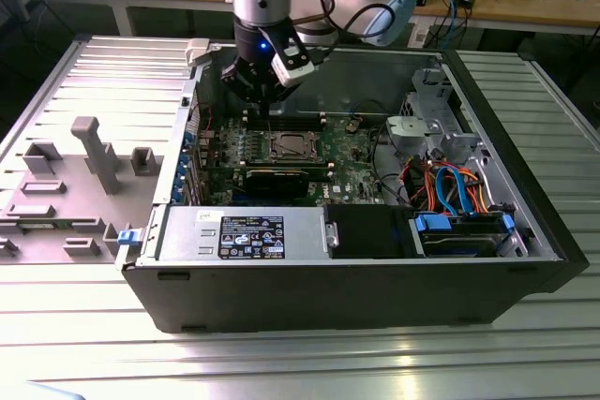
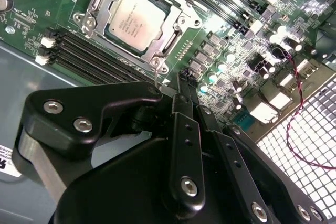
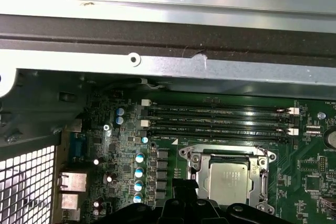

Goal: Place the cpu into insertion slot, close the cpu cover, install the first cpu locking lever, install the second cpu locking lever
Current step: 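Install the first cpu locking lever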

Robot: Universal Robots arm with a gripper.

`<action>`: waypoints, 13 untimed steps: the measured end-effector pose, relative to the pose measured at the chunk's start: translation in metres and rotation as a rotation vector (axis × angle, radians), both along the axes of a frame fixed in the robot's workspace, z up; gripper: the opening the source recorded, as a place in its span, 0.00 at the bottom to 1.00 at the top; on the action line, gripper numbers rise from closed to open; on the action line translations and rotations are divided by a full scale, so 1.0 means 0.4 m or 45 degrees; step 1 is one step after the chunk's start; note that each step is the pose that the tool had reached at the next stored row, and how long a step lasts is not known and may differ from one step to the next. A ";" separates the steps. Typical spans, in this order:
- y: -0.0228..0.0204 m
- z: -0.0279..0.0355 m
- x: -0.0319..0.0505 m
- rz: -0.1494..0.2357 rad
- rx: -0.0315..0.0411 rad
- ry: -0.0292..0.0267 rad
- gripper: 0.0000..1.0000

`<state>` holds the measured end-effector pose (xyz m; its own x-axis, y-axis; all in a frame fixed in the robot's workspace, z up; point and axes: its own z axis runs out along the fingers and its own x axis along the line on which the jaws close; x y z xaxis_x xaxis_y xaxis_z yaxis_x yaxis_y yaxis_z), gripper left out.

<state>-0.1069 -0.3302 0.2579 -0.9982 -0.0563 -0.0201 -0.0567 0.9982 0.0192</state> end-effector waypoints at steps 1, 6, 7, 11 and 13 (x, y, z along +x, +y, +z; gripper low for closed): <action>0.000 0.000 -0.001 0.000 0.0000 0.0000 0.11; 0.000 0.000 -0.006 0.000 0.0001 0.0000 0.11; 0.000 0.000 -0.007 0.000 0.0001 0.0000 0.11; 0.004 0.000 -0.017 0.001 0.0002 -0.0001 0.11; 0.007 0.000 -0.019 0.001 0.0000 0.0001 0.11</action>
